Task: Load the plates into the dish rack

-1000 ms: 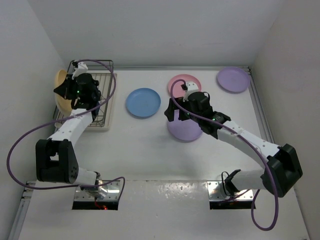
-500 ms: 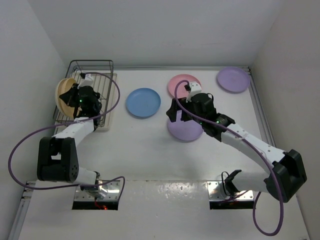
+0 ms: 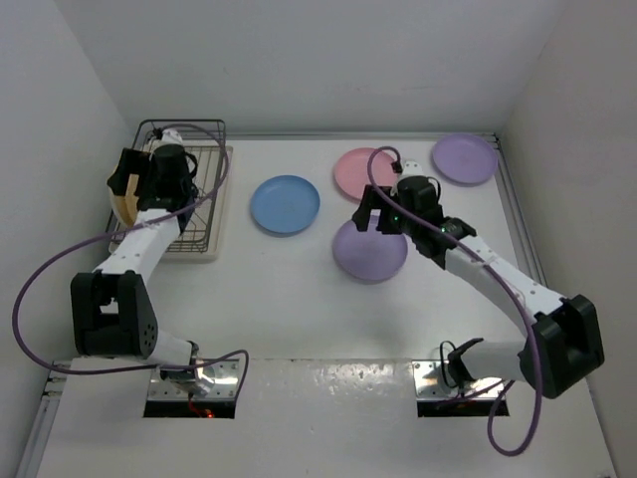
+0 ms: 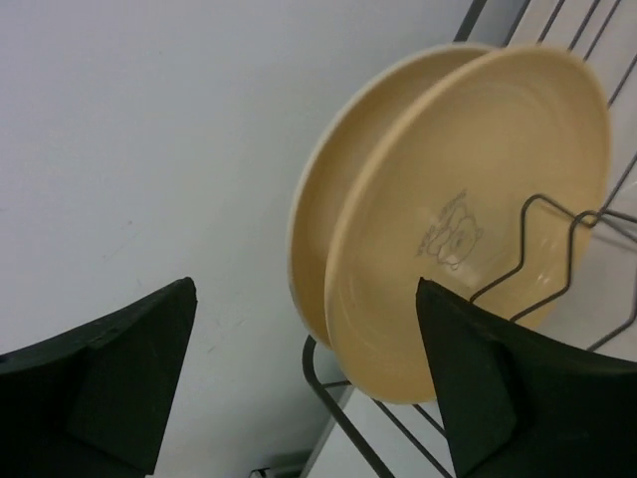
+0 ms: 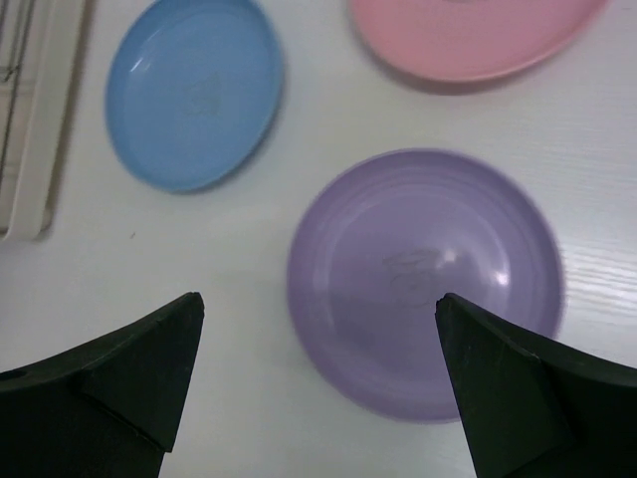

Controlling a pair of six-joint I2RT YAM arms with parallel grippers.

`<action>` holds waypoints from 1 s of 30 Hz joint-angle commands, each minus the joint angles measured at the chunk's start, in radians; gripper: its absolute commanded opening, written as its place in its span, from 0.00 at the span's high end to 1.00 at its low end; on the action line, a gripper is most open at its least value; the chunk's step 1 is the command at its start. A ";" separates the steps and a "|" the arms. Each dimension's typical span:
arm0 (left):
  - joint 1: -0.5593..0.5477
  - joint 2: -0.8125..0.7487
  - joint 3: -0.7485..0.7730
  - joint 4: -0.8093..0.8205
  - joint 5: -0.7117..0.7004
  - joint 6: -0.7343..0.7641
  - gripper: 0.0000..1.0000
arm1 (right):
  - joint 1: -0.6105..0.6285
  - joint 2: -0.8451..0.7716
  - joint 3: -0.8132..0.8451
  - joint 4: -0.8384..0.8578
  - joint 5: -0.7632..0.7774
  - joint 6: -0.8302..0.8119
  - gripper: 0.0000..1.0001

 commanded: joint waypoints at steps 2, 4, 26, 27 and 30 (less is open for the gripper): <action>0.011 -0.003 0.241 -0.328 0.110 -0.178 0.00 | -0.144 0.101 0.133 -0.138 -0.012 0.076 0.00; 0.011 -0.003 0.308 -0.446 0.166 -0.224 0.00 | -0.204 0.181 0.210 -0.201 0.004 0.102 0.00; -0.318 0.190 0.514 -1.002 1.140 -0.270 0.05 | -0.330 0.491 0.071 -0.231 -0.088 -0.027 0.62; -0.349 0.190 0.501 -0.991 1.125 -0.270 0.05 | -0.328 0.485 0.062 -0.215 -0.088 -0.029 0.65; -0.400 0.190 0.474 -0.979 1.100 -0.270 0.05 | -0.318 0.462 0.025 -0.205 -0.088 -0.032 0.74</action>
